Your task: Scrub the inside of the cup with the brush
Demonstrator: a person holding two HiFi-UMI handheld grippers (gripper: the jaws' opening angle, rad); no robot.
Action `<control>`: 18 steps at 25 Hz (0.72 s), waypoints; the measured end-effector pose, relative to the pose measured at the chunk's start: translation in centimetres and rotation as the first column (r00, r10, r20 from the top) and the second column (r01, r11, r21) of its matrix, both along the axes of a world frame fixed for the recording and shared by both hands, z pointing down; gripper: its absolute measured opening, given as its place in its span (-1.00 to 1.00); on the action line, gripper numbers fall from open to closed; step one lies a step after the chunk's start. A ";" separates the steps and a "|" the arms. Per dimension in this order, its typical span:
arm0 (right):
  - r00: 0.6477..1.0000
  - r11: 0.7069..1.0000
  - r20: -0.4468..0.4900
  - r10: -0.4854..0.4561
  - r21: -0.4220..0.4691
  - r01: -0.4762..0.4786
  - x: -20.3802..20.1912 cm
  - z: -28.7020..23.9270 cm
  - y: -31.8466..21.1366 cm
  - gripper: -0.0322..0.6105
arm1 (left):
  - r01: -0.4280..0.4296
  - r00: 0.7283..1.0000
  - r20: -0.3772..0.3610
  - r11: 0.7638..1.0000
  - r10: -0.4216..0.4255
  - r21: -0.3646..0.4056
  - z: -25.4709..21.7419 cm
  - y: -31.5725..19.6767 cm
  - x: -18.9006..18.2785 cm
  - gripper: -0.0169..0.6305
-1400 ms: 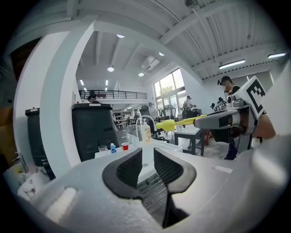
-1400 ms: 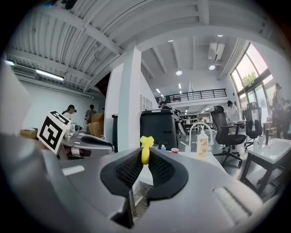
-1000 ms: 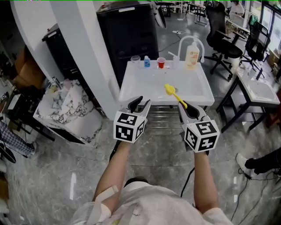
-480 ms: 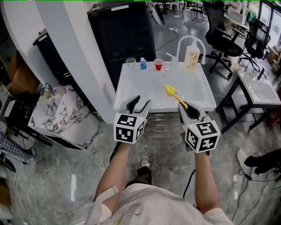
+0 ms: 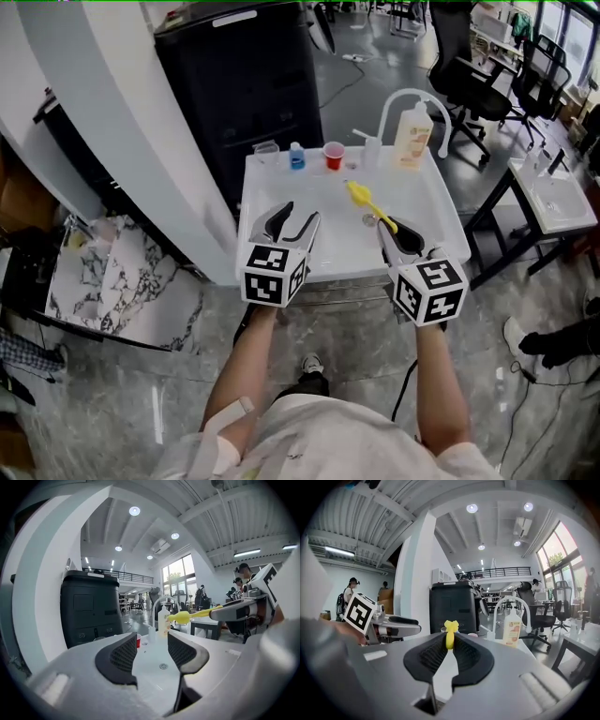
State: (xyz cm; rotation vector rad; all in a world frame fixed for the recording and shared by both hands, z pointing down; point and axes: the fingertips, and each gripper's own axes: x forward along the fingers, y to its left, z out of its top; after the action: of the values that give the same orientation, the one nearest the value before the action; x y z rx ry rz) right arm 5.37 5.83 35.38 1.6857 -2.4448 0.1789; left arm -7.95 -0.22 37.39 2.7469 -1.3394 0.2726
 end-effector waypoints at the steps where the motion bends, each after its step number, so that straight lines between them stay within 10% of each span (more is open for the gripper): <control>1: 1.000 1.000 -0.003 0.006 -0.004 -0.006 -0.1 0.0 -1.1 -0.79 | -0.007 1.000 -0.003 1.000 0.007 -0.005 0.1 -1.2 -0.1 -0.30; 18: 0.999 0.999 -0.040 0.037 -0.037 -0.038 -2.6 0.4 -13.6 -0.79 | -0.066 0.997 -0.031 0.997 0.065 -0.040 1.6 -13.6 -2.0 -0.29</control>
State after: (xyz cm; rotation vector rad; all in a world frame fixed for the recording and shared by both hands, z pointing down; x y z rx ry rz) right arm 2.75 -7.80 35.75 1.7037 -2.3680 0.1926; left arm -9.96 -13.79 39.03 2.7531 -1.2244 0.2595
